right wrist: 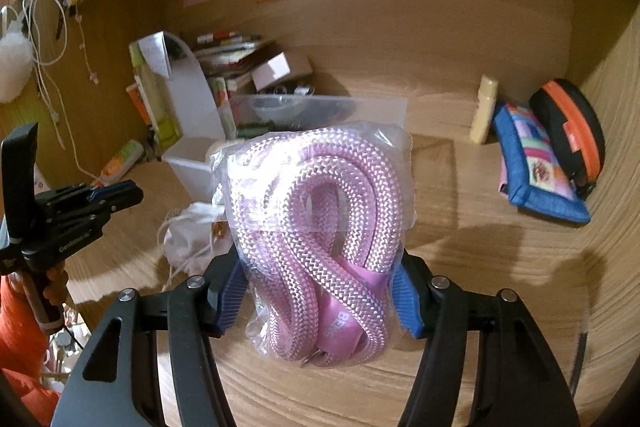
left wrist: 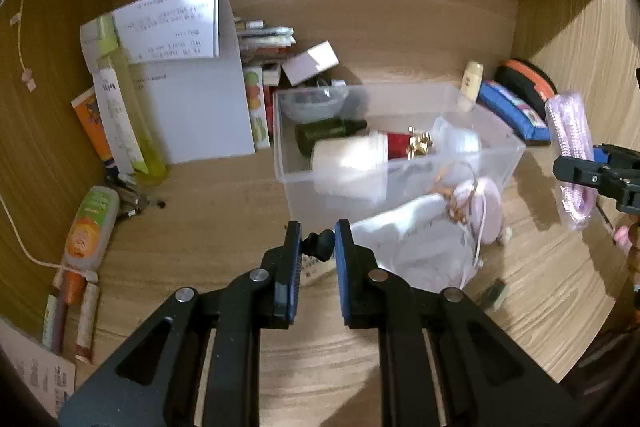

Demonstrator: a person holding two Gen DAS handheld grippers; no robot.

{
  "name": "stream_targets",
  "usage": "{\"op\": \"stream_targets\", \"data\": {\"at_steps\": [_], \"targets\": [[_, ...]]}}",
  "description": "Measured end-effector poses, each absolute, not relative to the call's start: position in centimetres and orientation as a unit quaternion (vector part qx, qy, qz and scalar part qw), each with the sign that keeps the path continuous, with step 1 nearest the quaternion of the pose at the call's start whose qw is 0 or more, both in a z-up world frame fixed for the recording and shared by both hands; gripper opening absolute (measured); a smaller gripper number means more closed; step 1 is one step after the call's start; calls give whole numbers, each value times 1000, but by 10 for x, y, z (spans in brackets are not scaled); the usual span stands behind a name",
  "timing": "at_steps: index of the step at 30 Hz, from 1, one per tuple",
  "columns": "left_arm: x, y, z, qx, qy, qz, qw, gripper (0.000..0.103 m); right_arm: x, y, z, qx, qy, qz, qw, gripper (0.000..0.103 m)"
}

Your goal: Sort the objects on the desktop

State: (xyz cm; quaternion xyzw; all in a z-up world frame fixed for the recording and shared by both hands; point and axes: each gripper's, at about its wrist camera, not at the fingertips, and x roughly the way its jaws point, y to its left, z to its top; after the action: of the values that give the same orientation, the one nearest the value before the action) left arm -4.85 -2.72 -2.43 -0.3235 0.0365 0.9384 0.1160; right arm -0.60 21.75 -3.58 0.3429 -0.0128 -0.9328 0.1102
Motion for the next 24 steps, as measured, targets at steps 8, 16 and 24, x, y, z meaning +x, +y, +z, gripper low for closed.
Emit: {"op": "stream_targets", "data": {"at_steps": [8, 16, 24], "targets": [[-52, -31, -3, -293, 23, 949, 109, 15, -20, 218, -12, 323, 5, -940, 108, 58], [-63, -33, 13, -275, 17, 955, 109, 15, -38, 217, -3, 315, 9, -942, 115, 58], [-86, -20, 25, -265, 19, 955, 134, 15, -67, 218, -8, 325, -10, -938, 120, 58]]}}
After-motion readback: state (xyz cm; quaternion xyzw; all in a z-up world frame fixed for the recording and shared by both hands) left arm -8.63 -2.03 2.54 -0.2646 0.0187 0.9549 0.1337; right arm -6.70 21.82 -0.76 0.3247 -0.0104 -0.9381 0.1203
